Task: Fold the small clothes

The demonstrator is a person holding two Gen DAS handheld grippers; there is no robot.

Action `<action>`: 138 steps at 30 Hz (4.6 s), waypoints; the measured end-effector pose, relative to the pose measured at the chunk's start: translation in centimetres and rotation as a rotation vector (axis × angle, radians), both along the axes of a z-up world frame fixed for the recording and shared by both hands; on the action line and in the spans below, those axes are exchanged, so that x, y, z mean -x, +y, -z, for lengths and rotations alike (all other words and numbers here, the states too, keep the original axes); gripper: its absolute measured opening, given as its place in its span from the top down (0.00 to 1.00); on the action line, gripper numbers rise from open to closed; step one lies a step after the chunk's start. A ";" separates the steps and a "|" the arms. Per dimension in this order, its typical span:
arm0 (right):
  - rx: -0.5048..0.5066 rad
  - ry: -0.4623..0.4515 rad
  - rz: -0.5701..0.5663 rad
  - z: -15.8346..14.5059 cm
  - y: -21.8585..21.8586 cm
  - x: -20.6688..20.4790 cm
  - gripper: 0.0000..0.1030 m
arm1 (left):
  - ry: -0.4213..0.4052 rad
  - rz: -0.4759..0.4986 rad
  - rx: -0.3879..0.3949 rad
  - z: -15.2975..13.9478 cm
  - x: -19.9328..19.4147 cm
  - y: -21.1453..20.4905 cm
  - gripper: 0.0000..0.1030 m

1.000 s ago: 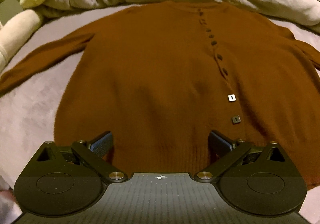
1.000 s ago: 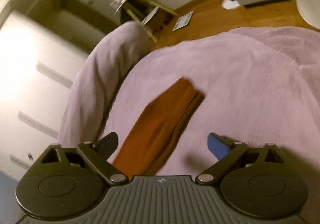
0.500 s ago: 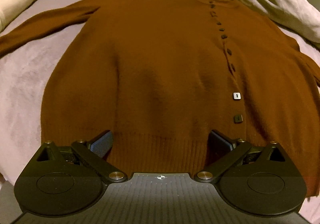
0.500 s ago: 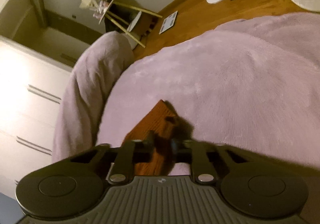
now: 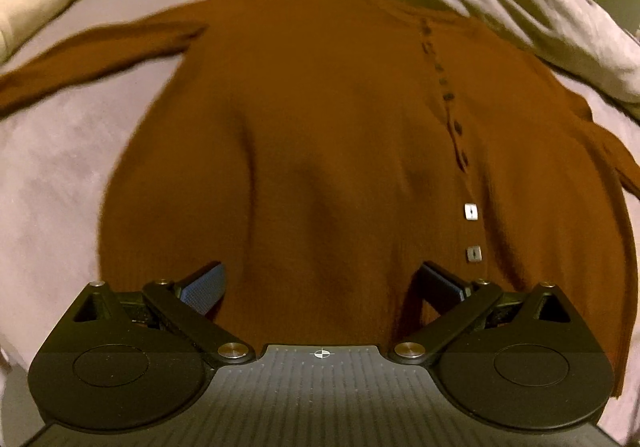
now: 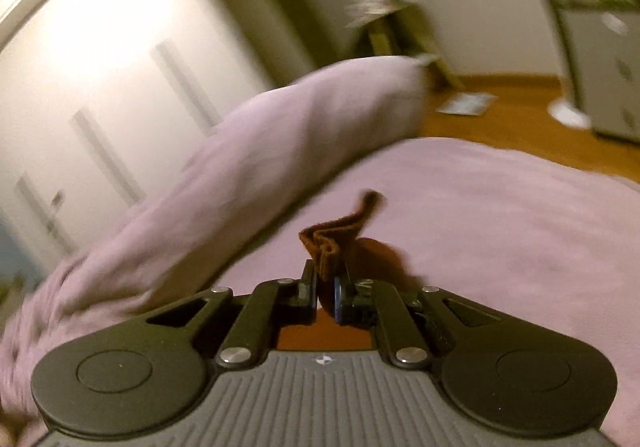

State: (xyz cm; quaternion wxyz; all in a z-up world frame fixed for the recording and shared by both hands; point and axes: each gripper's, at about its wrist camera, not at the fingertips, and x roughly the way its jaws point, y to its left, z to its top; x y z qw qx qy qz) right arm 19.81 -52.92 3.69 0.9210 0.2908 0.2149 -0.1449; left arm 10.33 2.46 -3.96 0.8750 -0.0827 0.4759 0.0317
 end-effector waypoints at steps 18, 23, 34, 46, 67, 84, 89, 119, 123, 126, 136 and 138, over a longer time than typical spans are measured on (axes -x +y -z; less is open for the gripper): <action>0.131 0.082 -0.524 4.2 22.5 1.1 0.66 | -0.149 0.201 0.142 -5.3 -7.0 -5.6 0.00; 0.206 0.122 -0.339 5.1 18.2 6.4 0.66 | -0.105 0.320 0.253 -4.1 -10.3 -11.3 0.00; 0.277 0.161 -0.258 6.8 15.6 8.7 0.70 | 0.083 0.296 0.419 0.4 -14.2 -16.1 0.34; 0.353 0.198 -0.251 7.1 16.7 7.3 0.70 | 0.060 0.330 0.383 -0.4 -15.3 -15.7 0.89; 0.419 0.281 -0.231 6.2 18.3 5.9 0.69 | -0.185 0.162 0.012 -5.5 -20.0 0.4 0.91; 0.543 0.232 -0.411 4.8 25.3 -1.0 0.63 | -0.118 0.009 -0.008 0.4 -21.7 8.4 0.87; 0.628 0.246 -0.465 6.4 27.5 -5.7 0.63 | -0.125 0.019 0.009 0.2 -22.6 8.5 0.90; 0.665 0.247 -0.457 6.2 27.4 -4.3 0.61 | -0.143 0.053 -0.136 -1.1 -19.6 7.6 0.47; 0.639 0.208 -0.460 5.5 27.7 -3.9 0.61 | -0.168 0.070 -0.117 -1.3 -19.4 6.4 0.38; 0.632 0.175 -0.469 4.8 28.7 -4.7 0.61 | -0.151 0.079 -0.122 -0.6 -19.9 5.2 0.36; 0.610 0.140 -0.579 5.8 31.8 -9.8 0.61 | -0.131 0.110 -0.176 1.4 -21.5 2.3 0.32; 0.595 0.166 -0.598 6.5 32.0 -10.6 0.61 | -0.131 0.115 -0.195 1.7 -21.7 2.0 0.31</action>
